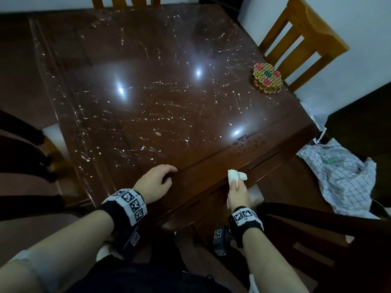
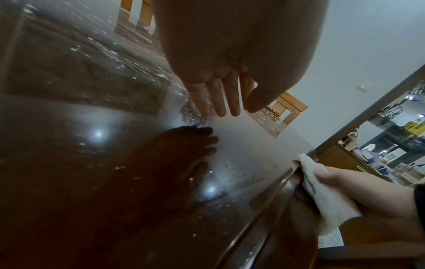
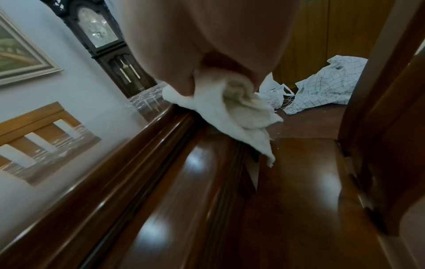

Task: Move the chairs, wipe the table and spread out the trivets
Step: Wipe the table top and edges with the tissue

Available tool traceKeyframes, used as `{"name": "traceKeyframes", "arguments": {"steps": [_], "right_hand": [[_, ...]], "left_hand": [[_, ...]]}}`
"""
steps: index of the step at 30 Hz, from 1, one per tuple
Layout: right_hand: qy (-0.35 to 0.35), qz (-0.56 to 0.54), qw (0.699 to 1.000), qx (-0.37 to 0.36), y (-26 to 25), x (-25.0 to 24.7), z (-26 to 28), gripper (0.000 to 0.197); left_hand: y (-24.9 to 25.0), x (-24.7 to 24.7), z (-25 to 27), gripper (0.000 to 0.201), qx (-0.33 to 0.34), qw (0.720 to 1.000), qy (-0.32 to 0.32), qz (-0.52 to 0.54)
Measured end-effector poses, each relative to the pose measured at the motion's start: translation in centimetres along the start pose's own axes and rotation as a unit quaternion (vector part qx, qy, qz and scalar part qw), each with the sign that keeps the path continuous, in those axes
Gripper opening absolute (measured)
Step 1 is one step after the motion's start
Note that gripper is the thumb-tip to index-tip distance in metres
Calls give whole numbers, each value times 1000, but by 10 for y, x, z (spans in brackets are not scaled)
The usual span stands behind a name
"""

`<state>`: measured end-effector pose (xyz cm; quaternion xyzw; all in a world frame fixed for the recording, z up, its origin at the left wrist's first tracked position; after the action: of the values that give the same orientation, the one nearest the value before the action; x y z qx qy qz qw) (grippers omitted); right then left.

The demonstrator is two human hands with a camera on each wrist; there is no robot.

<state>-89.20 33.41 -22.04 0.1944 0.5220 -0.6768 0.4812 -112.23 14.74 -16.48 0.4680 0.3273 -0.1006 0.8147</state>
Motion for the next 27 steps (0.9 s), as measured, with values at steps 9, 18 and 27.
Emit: {"name": "traceKeyframes", "arguments": {"steps": [9,18,27], "right_hand": [[-12,1,1000,-5,-25,65,104,43],[-38,42,998,-21,-48,114,188,43],[-169,-18,983,-69,-54,152,255,31]], "left_hand": [[-100,-78,72,85,-80,971,185,-131],[-168,-77,115,110,-200,967,122,-105],[-156,-68,103,113,-173,972,129,-91]]}}
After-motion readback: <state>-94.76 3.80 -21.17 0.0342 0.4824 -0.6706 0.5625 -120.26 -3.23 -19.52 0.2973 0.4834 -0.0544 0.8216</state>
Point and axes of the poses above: each hand's wrist, its own z-axis away from the middle knuckle, its own x-axis out of the palm, y = z × x, the point moved 8 cm from there along -z, towards the middle knuckle, and after that the axes turned 2 degrees about -x, right-handed, at the moved point
